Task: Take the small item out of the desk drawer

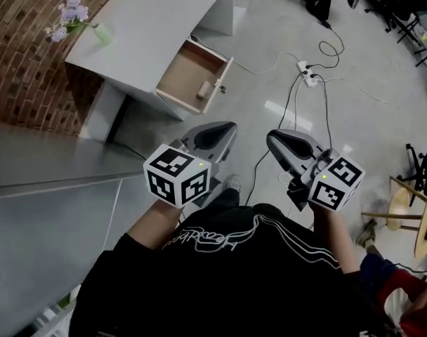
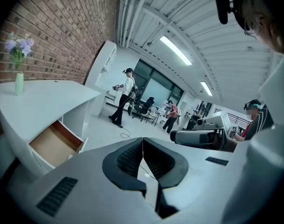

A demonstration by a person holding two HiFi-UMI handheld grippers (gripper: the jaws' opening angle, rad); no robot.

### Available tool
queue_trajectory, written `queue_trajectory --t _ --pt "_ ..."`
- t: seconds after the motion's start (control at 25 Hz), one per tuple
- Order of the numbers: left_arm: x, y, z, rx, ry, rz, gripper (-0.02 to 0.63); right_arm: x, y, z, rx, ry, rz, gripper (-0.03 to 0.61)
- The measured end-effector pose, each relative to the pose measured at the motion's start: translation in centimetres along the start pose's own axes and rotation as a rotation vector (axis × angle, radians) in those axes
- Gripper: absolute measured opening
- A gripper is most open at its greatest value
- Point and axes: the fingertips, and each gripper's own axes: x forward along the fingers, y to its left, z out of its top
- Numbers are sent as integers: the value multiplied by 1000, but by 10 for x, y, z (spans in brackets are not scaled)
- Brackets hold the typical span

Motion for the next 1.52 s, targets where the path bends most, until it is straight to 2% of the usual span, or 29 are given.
queue_trajectory --t 0.12,0.28,0.4,0.56,0.72,0.88,1.0,1.2,1.4,1.52 --pt "17 36 -3 -10 21 17 20 25 -27 1 27 23 2 54" --pt "34 65 -1 82 21 -3 21 54 -59 2 43 64 6 54" --pt "45 99 0 105 39 51 21 82 -81 9 46 81 33 54" --pt "72 158 7 91 53 133 23 121 -122 22 64 79 66 54" --pt "113 227 7 57 75 209 23 153 -172 19 112 116 79 54" --pt "161 292 -6 12 142 276 36 171 -230 16 194 163 64 54" --pt "195 342 -24 -53 187 304 117 185 -273 9 259 182 58 54" --pt "237 419 -64 -96 315 357 173 209 -330 -9 325 227 53 54" --pt "273 478 -98 -149 435 426 187 226 -379 -26 374 281 65 54" --pt "294 500 -124 -182 521 445 199 234 -400 -32 406 298 79 54"
